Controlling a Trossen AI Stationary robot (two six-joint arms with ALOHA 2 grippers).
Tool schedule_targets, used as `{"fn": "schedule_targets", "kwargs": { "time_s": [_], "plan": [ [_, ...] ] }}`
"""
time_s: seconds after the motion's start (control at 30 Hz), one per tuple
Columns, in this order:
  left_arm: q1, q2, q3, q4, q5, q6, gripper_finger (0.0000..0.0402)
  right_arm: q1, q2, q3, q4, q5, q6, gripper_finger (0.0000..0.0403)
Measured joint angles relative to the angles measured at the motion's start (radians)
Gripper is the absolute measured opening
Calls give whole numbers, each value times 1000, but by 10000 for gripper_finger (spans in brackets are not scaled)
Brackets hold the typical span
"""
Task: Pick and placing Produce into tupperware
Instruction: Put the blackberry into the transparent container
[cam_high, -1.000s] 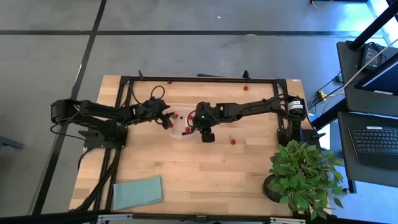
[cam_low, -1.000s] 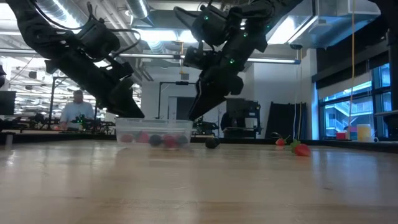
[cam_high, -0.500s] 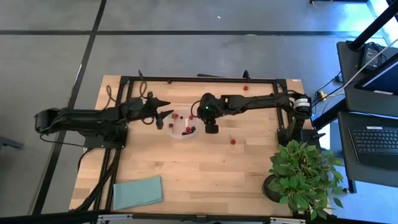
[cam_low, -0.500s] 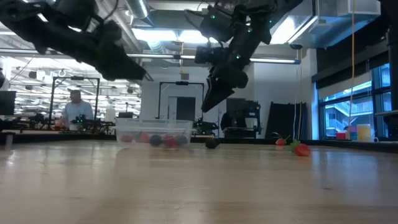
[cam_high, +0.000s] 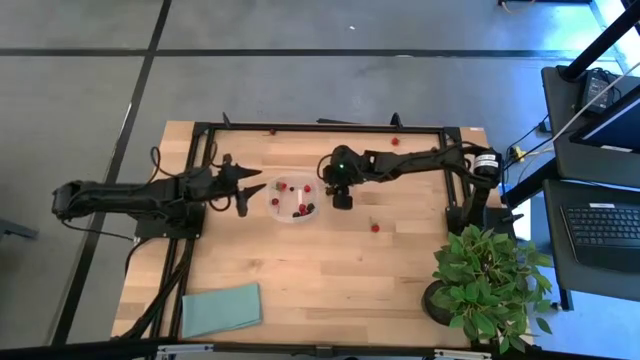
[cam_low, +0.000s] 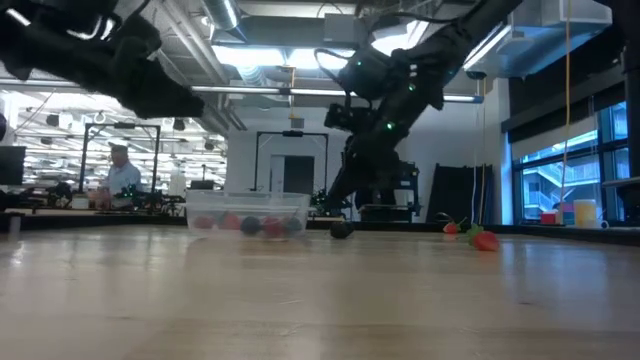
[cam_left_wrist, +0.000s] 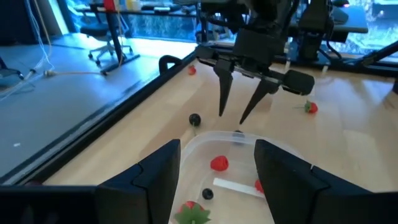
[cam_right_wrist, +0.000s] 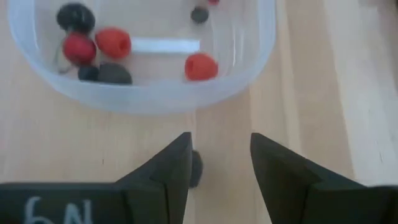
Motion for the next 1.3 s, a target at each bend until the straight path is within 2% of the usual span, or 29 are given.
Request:
{"fn": "schedule_targets", "kwargs": {
  "time_s": [0.17,0.43,0.57,1.17,1.3],
  "plan": [
    [-19,-87,-92,62,-7,0,199,0,0,-52,57,-1,4,165],
    [-18,-172,-169,65,-8,-2,199,0,2,-73,74,-31,33,165],
    [-18,-179,-189,65,-8,-20,199,0,11,-73,89,-72,35,165],
    [-18,-179,-197,68,-8,-23,199,0,91,-73,112,-69,35,165],
    [-18,-179,-197,68,-8,-23,199,0,91,-73,108,-69,35,147]
  ]
}}
